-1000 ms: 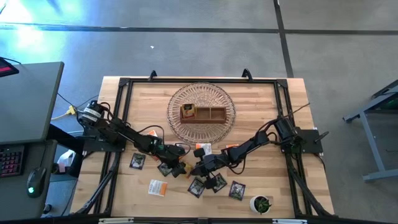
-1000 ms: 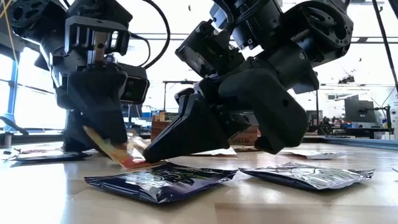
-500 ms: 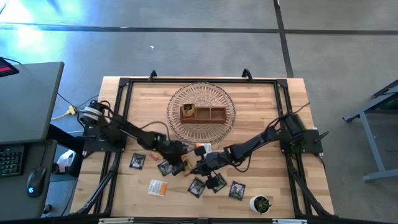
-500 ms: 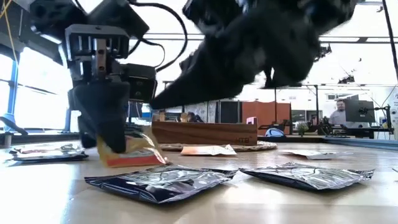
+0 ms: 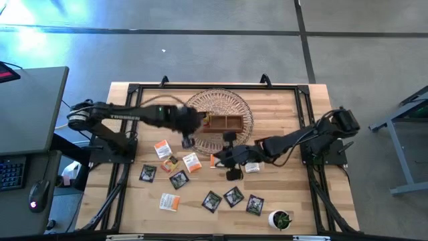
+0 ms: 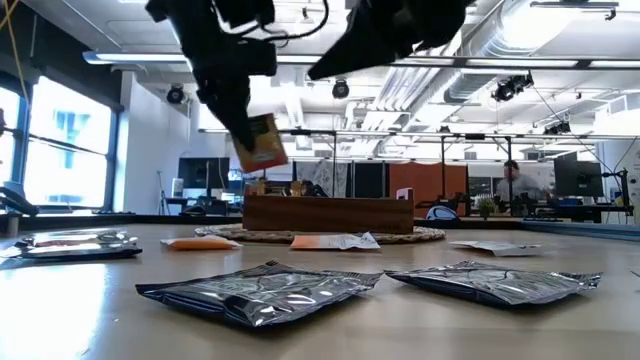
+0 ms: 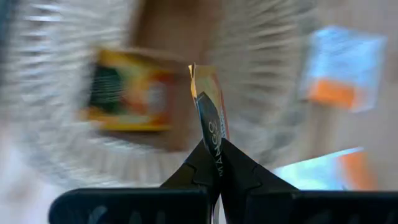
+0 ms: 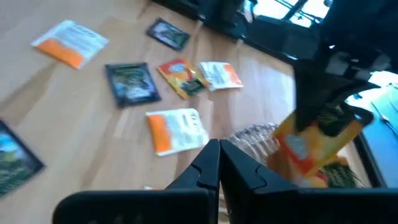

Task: Pick & Place Tea
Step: Put the yellow tea bag into the left section of the wooden organizer

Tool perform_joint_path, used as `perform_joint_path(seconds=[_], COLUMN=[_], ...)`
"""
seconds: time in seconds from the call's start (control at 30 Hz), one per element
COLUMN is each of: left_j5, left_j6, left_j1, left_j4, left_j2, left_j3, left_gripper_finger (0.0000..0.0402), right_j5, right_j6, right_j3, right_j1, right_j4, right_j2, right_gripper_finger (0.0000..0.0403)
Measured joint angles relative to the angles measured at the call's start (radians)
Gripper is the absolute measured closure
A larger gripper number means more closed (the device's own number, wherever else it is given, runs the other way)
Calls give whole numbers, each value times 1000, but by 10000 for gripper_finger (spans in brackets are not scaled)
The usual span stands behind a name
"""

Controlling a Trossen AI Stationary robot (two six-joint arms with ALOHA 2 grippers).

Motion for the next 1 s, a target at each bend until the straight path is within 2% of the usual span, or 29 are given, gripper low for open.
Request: perform_joint_path(seconds=[0.1, 0.2, 0.3, 0.4, 0.5, 0.73, 1.0], left_j5=[9, 45, 34, 79, 102, 98, 84], left_j6=[126, 213, 229, 240, 257, 304, 351], left_j1=[100, 182, 239, 269, 263, 231, 199], left_j4=[-6, 35, 62, 95, 145, 149, 49], left_j2=[3, 63, 91, 115, 132, 129, 142], left_j3=[21, 23, 20, 21, 21, 21, 22], left_gripper_finger=[399, 399, 399, 399, 399, 399, 399], right_j5=[-19, -18, -18, -9, -10, -19, -22], right_j6=[16, 47, 51, 45, 45, 45, 44], right_j3=[0, -13, -48, -73, -84, -83, -83], right_j1=[-35, -65, -89, -105, -116, -121, -121], right_j4=[-16, -26, -37, -30, -28, -19, -16], right_j2=[0, 8, 9, 10, 10, 10, 10], right_gripper_finger=[395, 397, 401, 399, 393, 396, 397])
